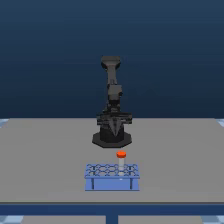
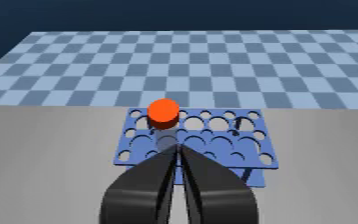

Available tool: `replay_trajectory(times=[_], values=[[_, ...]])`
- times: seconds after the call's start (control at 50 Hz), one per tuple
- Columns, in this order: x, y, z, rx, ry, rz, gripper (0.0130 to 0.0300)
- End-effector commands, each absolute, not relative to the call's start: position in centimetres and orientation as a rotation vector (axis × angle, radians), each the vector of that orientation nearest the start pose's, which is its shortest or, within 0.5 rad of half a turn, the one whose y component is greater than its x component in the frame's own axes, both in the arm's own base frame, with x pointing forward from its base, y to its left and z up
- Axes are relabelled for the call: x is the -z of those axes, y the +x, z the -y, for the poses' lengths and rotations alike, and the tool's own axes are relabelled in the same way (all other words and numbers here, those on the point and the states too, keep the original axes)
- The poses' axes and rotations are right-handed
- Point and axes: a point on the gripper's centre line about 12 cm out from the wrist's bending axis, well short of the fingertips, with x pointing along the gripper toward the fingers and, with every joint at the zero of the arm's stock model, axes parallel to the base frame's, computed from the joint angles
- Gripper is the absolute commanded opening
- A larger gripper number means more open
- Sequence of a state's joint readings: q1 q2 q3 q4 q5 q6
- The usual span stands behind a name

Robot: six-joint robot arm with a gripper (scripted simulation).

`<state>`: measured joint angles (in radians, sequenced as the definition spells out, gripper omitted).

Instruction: Pick up the centrifuge tube on the rack

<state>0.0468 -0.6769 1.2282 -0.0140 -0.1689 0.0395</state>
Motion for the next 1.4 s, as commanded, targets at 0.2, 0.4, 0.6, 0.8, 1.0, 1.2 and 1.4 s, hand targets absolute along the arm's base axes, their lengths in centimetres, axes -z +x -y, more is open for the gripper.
replay_trajectory(times=[0.2, 0.4, 0.6, 0.8, 1.0, 1.2, 1.4], values=[[-19.7, 22.4, -1.1, -0.044, 0.017, -0.383, 0.03], [-19.7, 22.4, -1.1, -0.044, 0.017, -0.383, 0.03], [-19.7, 22.4, -1.1, -0.043, 0.017, -0.384, 0.03], [-19.7, 22.6, -1.2, -0.042, 0.016, -0.387, 0.03], [-19.8, 23.1, -1.3, -0.04, 0.015, -0.394, 0.03], [-19.8, 23.8, -1.5, -0.036, 0.014, -0.406, 0.03], [-19.9, 24.8, -1.8, -0.032, 0.012, -0.422, 0.03]])
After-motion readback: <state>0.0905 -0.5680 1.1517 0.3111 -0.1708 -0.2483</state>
